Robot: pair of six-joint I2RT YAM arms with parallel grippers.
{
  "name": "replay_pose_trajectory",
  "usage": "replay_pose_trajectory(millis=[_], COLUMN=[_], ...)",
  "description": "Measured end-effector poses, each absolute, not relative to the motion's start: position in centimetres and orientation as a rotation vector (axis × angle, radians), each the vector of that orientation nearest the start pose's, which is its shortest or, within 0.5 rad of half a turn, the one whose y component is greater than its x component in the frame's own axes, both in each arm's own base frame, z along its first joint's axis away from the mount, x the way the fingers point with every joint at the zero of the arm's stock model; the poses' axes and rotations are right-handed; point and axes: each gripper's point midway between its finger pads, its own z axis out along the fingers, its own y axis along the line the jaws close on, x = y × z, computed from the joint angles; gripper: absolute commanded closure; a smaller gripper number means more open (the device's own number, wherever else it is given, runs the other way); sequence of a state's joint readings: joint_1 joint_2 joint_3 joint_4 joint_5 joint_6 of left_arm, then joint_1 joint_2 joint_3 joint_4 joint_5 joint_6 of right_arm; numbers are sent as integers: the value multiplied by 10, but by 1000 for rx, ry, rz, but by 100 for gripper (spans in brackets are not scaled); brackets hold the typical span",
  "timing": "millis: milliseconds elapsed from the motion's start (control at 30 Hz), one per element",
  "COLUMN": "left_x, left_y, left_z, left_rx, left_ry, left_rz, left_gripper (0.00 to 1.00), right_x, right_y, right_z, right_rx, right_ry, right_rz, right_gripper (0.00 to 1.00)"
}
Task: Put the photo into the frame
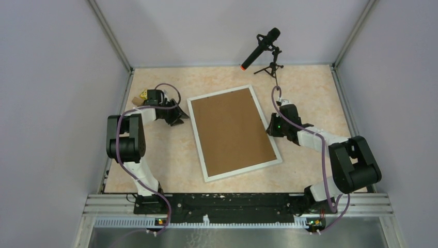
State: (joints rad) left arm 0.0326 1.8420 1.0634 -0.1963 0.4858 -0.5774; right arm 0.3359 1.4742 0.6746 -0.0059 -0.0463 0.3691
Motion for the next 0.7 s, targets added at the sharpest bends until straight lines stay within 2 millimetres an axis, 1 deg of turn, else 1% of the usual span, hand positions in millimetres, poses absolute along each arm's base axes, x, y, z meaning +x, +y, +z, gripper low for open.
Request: replay_pose_trajectory(millis=[100, 367, 700], left_x=[409, 412, 414], left_y=[-82, -96, -100], left_z=[38, 39, 36], left_rx=[-612, -607, -614], left_ry=[2496, 2481, 2478], left_rz=[-829, -925, -954], left_gripper=[52, 52, 54], right_x=[325, 325, 325], right_y=[138, 138, 138], right_z=[36, 36, 36], right_rx=[17, 16, 14], right_ry=[2411, 2411, 2411], right_rz=[387, 387, 389], right_gripper=[95, 96, 98])
